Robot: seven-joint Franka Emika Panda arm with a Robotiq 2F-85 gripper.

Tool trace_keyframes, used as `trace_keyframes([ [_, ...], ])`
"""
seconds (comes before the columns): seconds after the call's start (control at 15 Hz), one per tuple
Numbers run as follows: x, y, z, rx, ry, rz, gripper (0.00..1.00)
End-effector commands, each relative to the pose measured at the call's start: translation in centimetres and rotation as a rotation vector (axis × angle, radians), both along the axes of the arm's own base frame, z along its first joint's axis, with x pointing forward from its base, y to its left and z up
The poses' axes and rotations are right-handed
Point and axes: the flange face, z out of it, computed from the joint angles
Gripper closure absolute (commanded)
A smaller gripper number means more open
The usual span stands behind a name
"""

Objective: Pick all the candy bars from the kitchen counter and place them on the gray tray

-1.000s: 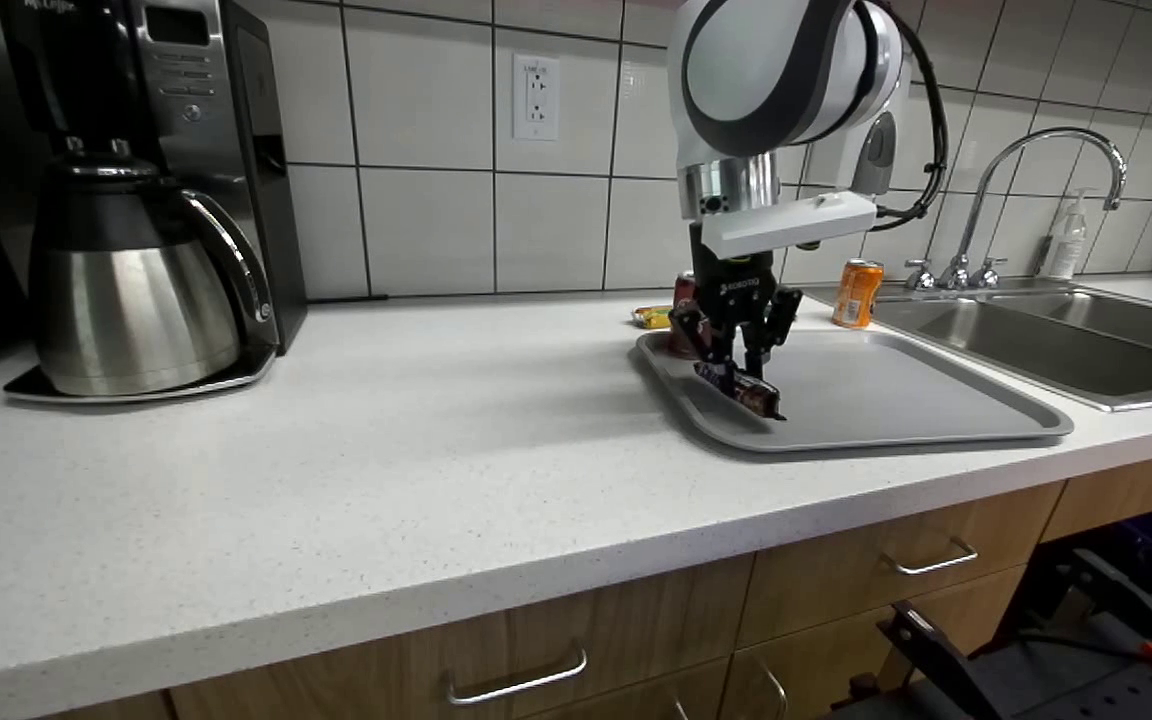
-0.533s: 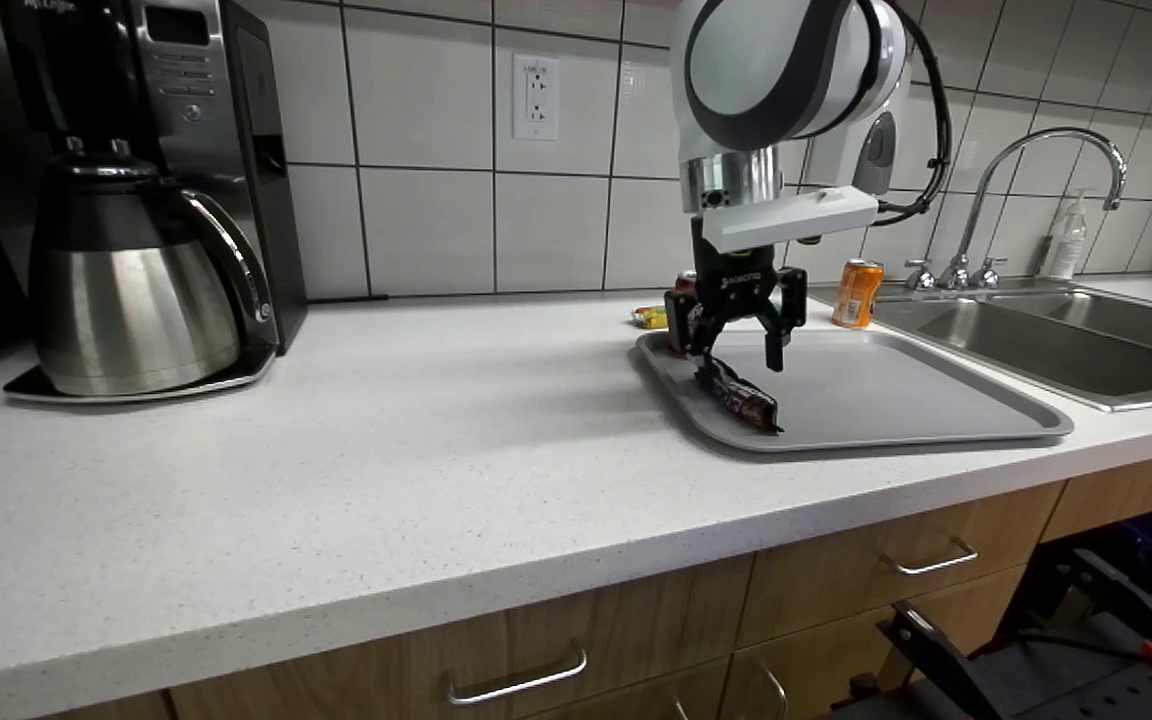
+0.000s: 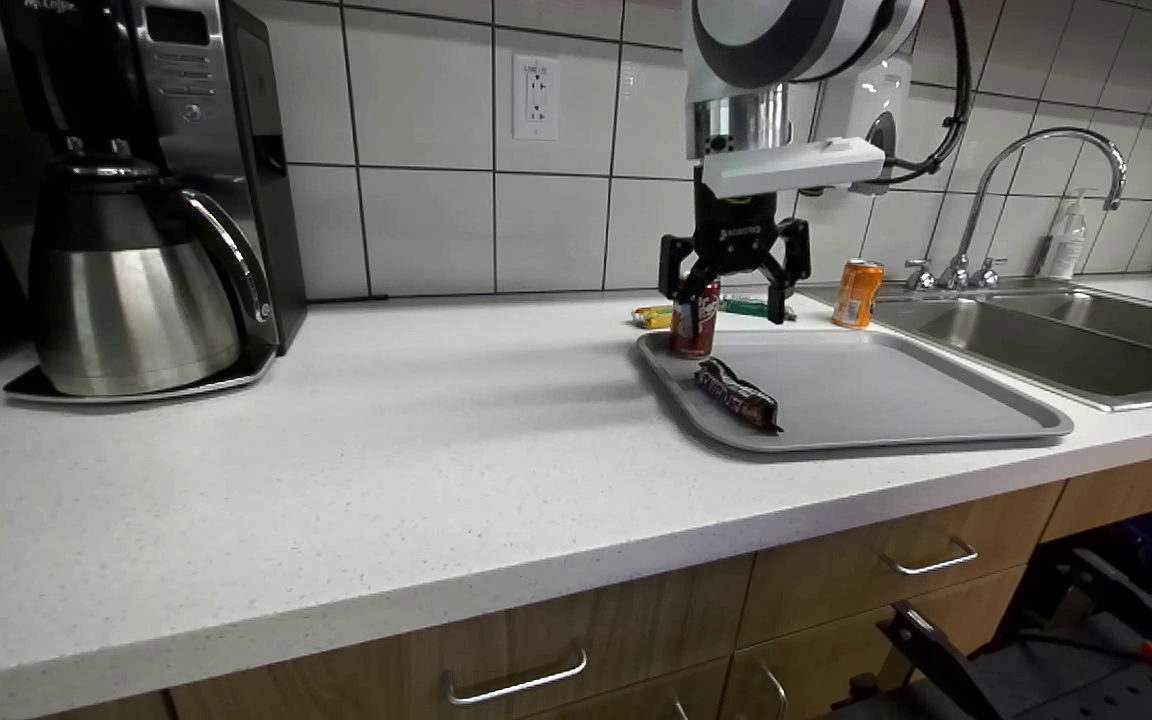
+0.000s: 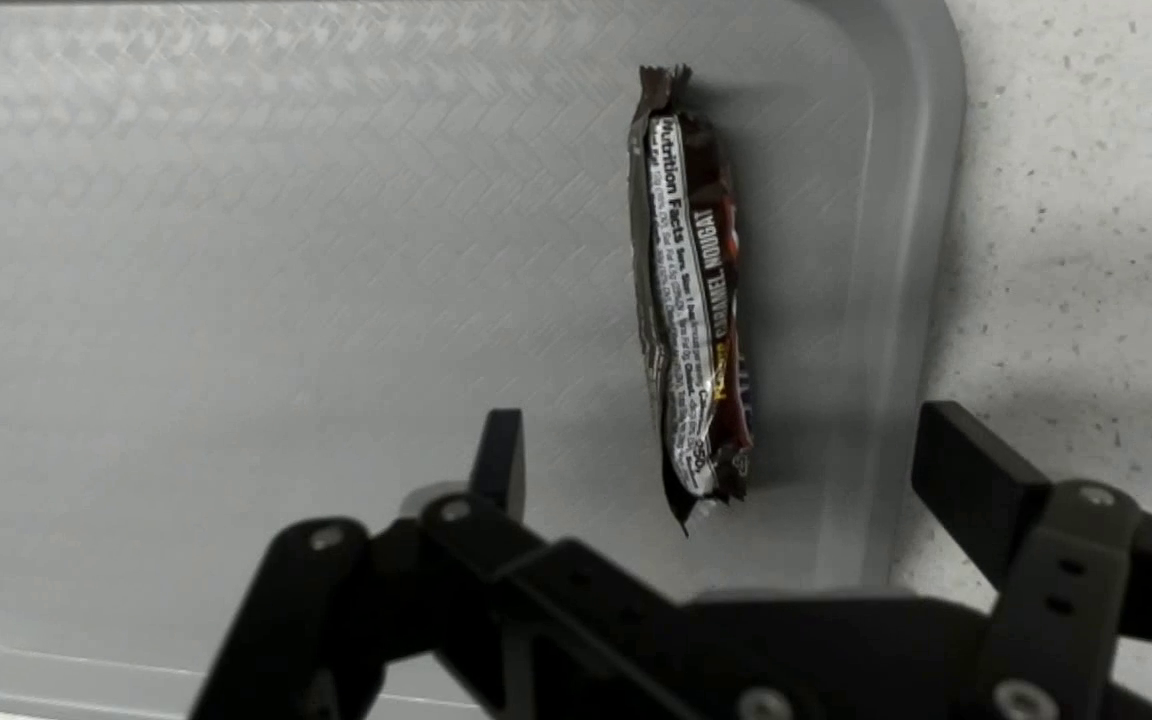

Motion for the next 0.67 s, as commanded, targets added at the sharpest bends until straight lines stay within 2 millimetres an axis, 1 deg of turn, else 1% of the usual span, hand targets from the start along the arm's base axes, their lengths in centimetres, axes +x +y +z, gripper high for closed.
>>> trace_keyframes([
  [0.0,-0.2,-0.1,3.2,0.006,0.001,-0.033,0.0],
  [0.27,0.8,-0.4,5.8,0.027,-0.013,-0.082,0.0],
  [0.6,2.9,-0.9,8.5,0.07,-0.036,-0.151,0.0],
])
